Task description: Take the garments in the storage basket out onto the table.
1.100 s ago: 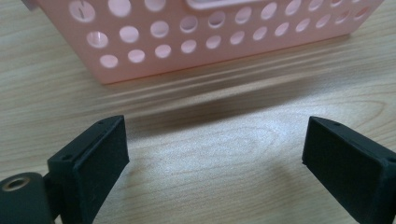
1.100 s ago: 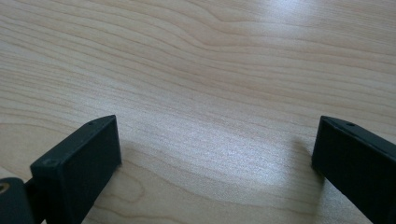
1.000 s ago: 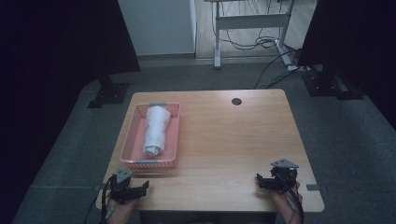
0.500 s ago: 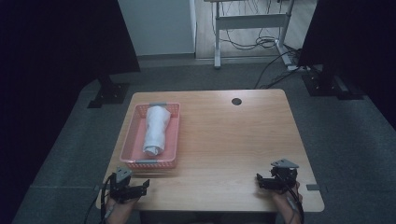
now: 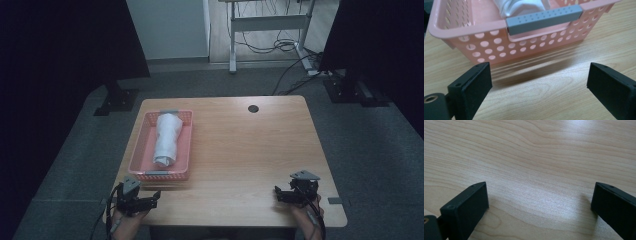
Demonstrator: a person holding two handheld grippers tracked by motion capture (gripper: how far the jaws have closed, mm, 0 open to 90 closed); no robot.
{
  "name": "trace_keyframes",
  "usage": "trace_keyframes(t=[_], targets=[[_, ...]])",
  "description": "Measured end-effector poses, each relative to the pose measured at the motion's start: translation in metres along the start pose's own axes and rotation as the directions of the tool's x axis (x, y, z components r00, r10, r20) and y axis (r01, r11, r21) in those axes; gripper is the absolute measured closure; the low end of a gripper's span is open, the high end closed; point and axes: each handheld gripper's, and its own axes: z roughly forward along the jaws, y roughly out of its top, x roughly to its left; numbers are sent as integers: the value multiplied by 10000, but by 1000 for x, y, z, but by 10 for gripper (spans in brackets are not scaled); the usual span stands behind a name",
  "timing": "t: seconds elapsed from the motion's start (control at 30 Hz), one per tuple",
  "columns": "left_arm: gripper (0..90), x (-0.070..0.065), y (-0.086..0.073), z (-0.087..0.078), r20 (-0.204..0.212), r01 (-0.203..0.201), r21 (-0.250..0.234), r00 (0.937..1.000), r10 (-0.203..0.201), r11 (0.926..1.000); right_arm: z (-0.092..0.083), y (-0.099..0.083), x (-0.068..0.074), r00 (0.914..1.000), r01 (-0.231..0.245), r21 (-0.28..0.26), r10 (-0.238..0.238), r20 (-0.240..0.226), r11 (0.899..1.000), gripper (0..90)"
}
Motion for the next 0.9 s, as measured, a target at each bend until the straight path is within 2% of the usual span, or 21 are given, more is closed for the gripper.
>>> trace_keyframes(t=[0.53,0.9], targets=[[58,-4,20,-8,-20,-218,-173,9998,217,9996,0,0,0,10000,0,1,0,-2,10000,10],[60,-5,33,-4,-99,-273,-259,9996,271,9993,0,0,0,10000,3,2,-3,-4,10000,9]])
